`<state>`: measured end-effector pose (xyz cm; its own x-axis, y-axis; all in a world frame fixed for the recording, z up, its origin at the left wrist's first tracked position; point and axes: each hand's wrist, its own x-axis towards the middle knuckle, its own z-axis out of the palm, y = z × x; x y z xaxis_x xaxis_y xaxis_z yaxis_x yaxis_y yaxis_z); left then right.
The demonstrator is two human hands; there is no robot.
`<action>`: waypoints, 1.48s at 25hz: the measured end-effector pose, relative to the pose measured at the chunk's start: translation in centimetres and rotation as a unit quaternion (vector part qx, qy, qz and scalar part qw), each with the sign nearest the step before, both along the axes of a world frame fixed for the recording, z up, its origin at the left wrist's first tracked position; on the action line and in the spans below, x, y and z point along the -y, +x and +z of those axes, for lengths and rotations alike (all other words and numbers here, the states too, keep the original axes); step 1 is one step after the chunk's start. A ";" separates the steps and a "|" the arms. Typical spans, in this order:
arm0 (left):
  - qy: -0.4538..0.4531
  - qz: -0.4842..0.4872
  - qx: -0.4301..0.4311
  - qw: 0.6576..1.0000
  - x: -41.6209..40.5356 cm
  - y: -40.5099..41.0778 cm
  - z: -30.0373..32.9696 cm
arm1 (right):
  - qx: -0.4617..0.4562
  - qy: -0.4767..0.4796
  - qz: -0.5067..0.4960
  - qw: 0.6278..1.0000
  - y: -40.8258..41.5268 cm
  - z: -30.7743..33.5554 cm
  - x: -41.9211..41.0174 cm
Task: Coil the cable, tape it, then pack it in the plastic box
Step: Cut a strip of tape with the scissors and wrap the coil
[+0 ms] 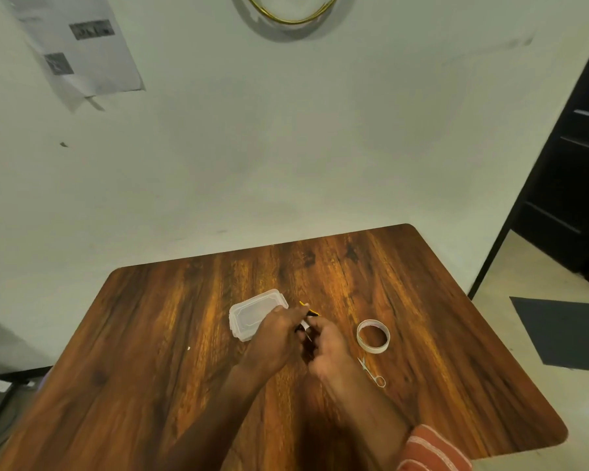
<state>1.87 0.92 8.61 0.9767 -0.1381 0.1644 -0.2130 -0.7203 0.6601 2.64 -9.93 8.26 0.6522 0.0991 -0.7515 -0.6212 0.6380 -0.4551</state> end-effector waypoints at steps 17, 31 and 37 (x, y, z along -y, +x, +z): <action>0.027 -0.025 0.094 0.995 -0.9 -1.0 5.4 | 0.387 -0.377 0.088 0.837 -1.7 4.6 2.7; 0.132 -0.007 0.201 0.971 -1.1 -2.5 6.6 | 0.429 -0.274 0.219 0.832 0.1 6.7 4.5; 0.214 -0.031 0.231 0.948 -2.6 -2.2 6.8 | 0.436 -0.233 0.232 0.838 -0.4 8.1 4.7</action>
